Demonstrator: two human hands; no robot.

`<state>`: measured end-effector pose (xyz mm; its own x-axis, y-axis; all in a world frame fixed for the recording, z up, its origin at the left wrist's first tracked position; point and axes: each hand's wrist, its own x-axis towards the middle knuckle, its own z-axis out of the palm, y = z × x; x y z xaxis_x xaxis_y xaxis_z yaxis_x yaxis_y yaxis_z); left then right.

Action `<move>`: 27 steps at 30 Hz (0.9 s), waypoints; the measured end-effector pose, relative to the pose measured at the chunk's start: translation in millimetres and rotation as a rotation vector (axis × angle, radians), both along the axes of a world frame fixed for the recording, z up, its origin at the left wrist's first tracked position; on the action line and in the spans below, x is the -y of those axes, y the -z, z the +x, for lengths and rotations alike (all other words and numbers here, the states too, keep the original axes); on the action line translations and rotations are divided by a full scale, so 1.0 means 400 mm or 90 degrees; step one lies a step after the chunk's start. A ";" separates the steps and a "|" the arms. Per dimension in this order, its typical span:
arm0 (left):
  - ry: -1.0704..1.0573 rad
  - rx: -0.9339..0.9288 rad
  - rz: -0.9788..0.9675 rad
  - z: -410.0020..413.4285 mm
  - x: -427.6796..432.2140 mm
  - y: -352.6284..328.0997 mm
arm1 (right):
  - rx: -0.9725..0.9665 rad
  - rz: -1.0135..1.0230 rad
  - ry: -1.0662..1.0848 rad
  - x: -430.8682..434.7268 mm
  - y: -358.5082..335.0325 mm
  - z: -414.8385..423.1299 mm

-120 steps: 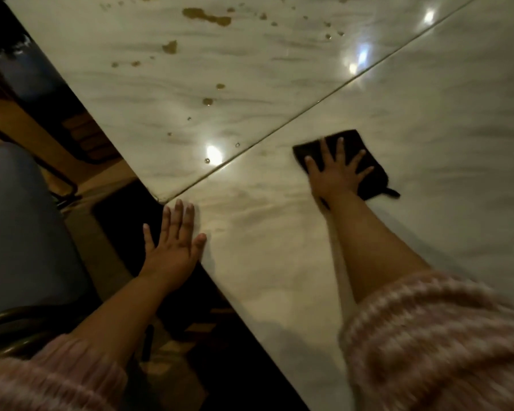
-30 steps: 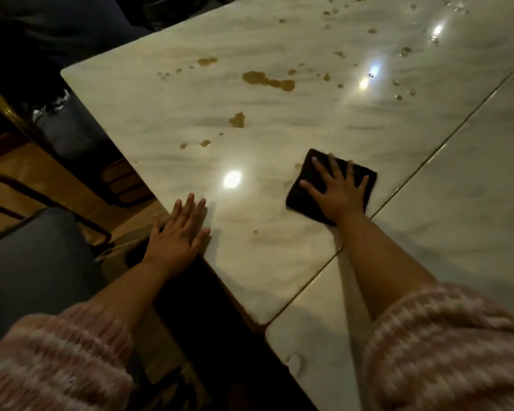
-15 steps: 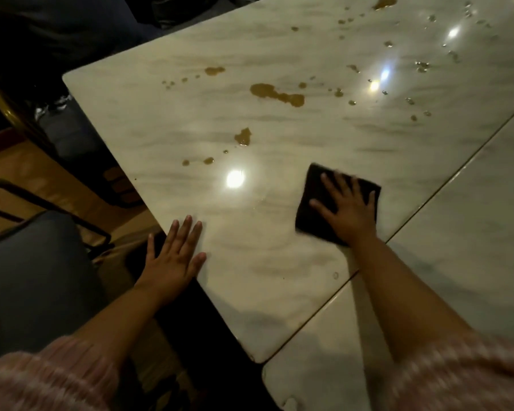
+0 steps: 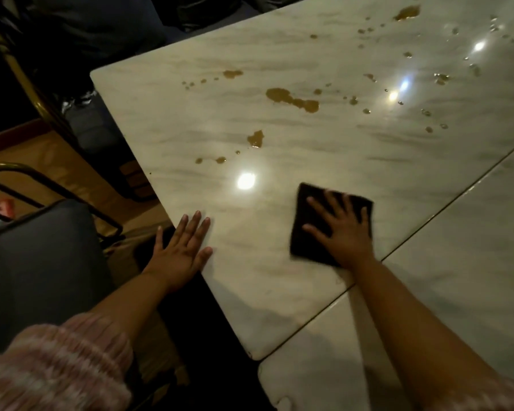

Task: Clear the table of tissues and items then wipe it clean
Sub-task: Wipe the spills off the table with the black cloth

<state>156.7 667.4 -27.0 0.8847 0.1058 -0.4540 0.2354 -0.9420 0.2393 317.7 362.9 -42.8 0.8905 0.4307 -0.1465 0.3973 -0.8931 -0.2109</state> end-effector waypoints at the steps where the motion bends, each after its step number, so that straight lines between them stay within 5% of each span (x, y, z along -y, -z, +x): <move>1: 0.001 -0.001 0.002 0.000 -0.001 0.000 | -0.013 -0.007 0.081 0.014 -0.002 0.053; 5: 0.005 0.004 0.012 0.000 -0.005 0.009 | -0.032 -0.025 0.267 -0.109 -0.004 0.125; 9: -0.001 -0.015 0.026 0.005 -0.003 0.005 | -0.027 0.018 0.016 -0.259 -0.002 -0.054; 13: -0.007 -0.037 0.047 0.010 0.005 -0.007 | -0.035 0.013 -0.223 -0.183 -0.010 -0.148; 15: -0.005 -0.037 0.047 0.010 0.008 -0.010 | -0.027 0.016 -0.176 -0.113 -0.008 -0.083; 21: -0.037 -0.052 0.041 0.000 0.036 -0.023 | -0.041 0.017 0.313 -0.067 -0.013 -0.082; 27: -0.070 -0.069 0.018 -0.002 0.053 -0.036 | -0.183 -0.006 0.208 -0.156 -0.035 -0.280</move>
<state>155.8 646.1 -12.6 0.8126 0.2141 -0.5421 0.3614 -0.9148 0.1804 205.6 425.4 -28.8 0.9020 0.1311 -0.4113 0.0200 -0.9644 -0.2637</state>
